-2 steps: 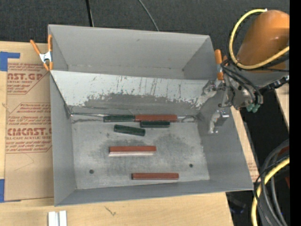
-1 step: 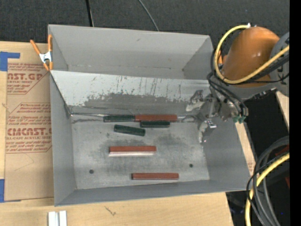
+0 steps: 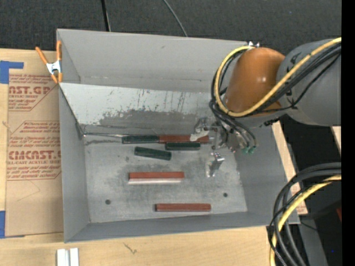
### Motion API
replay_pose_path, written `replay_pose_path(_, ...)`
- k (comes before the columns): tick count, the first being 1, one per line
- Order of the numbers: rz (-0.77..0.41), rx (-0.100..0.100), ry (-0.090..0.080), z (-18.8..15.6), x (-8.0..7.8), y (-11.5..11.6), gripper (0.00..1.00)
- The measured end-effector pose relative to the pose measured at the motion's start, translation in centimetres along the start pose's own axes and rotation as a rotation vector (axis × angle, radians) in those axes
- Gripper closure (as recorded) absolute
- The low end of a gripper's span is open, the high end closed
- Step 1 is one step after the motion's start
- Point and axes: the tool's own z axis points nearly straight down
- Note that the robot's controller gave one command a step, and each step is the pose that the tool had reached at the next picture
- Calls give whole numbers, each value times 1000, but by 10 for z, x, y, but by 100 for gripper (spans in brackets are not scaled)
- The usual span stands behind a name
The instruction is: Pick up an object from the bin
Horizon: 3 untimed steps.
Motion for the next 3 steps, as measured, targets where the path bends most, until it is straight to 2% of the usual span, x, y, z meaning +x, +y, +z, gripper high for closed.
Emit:
replay_pose_path(1,6,-5,4,19,-5,33,0)
replay_pose_path(2,-13,2,-30,71,-22,48,100)
replay_pose_path(3,-15,0,11,74,-14,48,0)
